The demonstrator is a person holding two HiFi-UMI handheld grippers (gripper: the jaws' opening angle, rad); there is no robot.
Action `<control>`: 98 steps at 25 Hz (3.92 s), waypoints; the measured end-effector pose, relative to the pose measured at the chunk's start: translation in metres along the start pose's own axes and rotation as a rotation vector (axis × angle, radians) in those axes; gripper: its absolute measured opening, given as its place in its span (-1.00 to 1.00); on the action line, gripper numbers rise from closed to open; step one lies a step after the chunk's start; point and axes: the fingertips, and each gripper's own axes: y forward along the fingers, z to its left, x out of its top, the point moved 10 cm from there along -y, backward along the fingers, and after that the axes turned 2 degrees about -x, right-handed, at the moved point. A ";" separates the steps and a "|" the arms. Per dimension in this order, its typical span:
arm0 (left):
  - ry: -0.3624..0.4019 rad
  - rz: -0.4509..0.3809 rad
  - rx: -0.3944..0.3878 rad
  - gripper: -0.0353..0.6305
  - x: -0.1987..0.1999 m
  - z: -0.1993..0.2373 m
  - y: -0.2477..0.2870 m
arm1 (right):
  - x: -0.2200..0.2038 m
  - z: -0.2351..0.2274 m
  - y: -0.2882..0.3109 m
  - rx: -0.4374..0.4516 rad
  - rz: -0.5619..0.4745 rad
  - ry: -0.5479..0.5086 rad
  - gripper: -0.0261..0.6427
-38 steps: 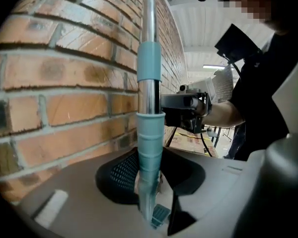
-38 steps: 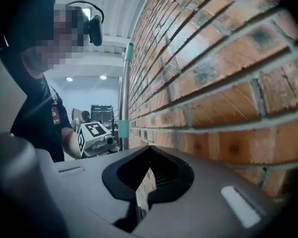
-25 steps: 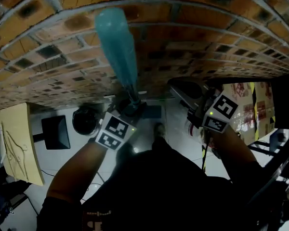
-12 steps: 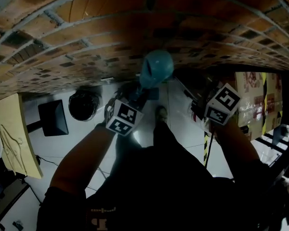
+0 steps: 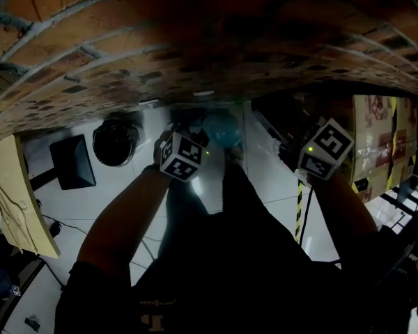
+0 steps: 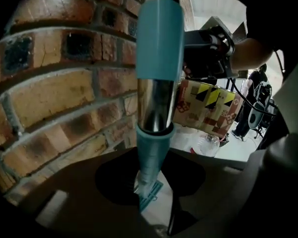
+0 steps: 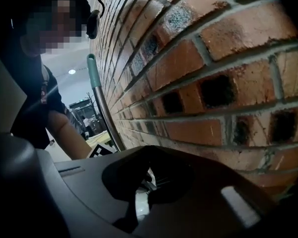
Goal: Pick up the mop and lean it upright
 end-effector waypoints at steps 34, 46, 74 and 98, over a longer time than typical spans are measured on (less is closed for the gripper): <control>-0.161 0.204 0.087 -0.40 -0.023 0.054 0.088 | -0.020 -0.014 0.004 -0.021 0.063 0.084 -0.88; -0.203 0.275 0.102 -0.32 -0.037 0.056 0.046 | 0.013 0.000 -0.011 -0.030 0.029 0.062 -0.88; -0.313 -0.539 0.267 -0.43 0.114 0.061 -0.302 | 0.140 0.053 -0.109 -0.105 -0.178 -0.016 -0.88; -0.313 -0.737 0.176 -0.89 0.170 0.053 -0.343 | 0.212 0.072 -0.117 -0.102 -0.224 -0.095 -0.89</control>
